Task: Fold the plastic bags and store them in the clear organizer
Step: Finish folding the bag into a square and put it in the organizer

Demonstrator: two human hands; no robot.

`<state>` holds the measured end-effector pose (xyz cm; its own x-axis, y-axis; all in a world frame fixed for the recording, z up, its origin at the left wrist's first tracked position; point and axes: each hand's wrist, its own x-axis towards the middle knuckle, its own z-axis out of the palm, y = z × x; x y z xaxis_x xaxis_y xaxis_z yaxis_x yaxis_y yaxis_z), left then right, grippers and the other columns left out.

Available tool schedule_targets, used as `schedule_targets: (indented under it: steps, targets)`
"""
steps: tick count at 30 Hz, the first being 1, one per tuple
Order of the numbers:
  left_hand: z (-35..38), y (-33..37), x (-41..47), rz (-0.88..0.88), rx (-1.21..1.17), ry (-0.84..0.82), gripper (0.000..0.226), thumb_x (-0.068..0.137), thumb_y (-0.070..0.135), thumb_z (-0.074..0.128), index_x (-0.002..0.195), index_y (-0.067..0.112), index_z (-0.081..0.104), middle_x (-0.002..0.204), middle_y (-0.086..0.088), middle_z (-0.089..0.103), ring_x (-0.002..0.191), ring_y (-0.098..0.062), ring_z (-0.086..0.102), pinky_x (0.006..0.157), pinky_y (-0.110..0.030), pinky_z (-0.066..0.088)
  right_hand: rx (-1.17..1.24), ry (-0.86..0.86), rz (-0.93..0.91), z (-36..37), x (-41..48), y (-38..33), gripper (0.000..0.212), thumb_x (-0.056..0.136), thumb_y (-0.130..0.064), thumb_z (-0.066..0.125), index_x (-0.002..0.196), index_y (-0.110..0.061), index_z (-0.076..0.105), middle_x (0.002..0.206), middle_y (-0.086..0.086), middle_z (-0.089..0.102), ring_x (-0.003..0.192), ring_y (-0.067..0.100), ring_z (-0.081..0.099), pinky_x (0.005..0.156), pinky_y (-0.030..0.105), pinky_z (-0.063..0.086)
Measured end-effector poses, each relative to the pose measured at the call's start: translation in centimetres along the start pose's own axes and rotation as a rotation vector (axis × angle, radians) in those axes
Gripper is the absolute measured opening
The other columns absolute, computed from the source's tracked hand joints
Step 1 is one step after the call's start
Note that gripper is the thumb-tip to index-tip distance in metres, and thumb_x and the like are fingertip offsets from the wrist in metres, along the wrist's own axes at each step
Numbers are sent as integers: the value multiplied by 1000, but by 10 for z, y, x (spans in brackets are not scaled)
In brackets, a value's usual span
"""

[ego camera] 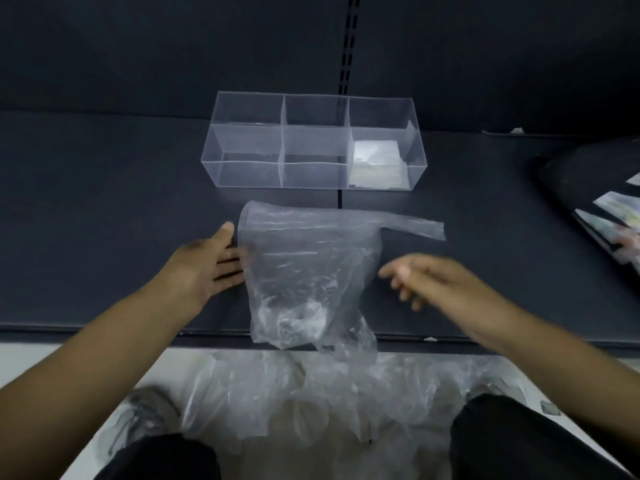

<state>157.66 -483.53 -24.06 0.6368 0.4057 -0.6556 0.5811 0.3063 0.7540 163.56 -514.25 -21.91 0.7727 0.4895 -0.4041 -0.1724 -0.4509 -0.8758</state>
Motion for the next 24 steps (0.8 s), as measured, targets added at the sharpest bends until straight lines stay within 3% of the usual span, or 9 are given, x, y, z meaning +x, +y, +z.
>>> schedule_targets:
  steps: [1,3,6,8,13,17,22,24]
  targets:
    - [-4,-9,-8,-30,30,-18,26,92,43,57,93,18,62,85,-1,75,76,-14,72,60,-26,54,-55,-156,19,13,-10,1,36,77,-56,62,101,-30,71,86,-12,66,75,-1,59,67,15,49]
    - [-8,-29,-25,-107,66,-78,35,86,46,62,99,14,66,90,-4,75,80,-17,73,60,-27,56,-125,-284,42,32,-21,9,36,70,-54,72,101,-37,70,89,-9,60,76,-1,55,71,13,47]
    - [-6,-48,-47,-178,8,-182,47,62,43,74,96,10,71,87,-7,75,80,-20,73,63,-32,58,-173,-268,-12,50,-24,19,13,75,-34,78,83,-40,71,85,-7,50,68,-3,47,68,11,41]
    - [-4,-52,-53,-190,-3,-199,45,57,35,78,91,6,72,83,-8,75,74,-18,73,61,-29,58,-161,-278,-32,50,-22,21,9,78,-31,76,74,-36,69,84,-10,50,70,-4,50,70,11,40]
    - [-6,-48,-39,-131,-113,-47,12,83,18,69,85,6,68,78,-6,75,69,-17,73,53,-24,56,-119,-362,0,11,-10,21,21,81,-44,62,75,-24,68,101,-10,58,94,7,59,87,17,44]
    - [-12,-42,-27,-106,-206,11,13,88,20,65,89,7,65,81,-6,75,75,-18,73,54,-25,57,43,-222,45,-30,-6,28,34,81,-42,57,94,-16,74,106,1,68,101,14,64,91,20,47]
    - [-7,-44,-24,-97,-238,-3,15,89,23,65,85,8,63,78,-7,73,72,-18,72,54,-23,56,121,16,184,-59,1,40,52,72,-56,59,91,-10,75,97,10,74,89,16,70,76,18,53]
    - [-7,-43,-25,-95,-246,-10,16,89,23,64,86,8,61,74,-9,74,68,-18,73,53,-23,56,72,66,172,-63,1,42,57,76,-56,56,82,-1,71,83,18,72,71,23,66,63,18,53]
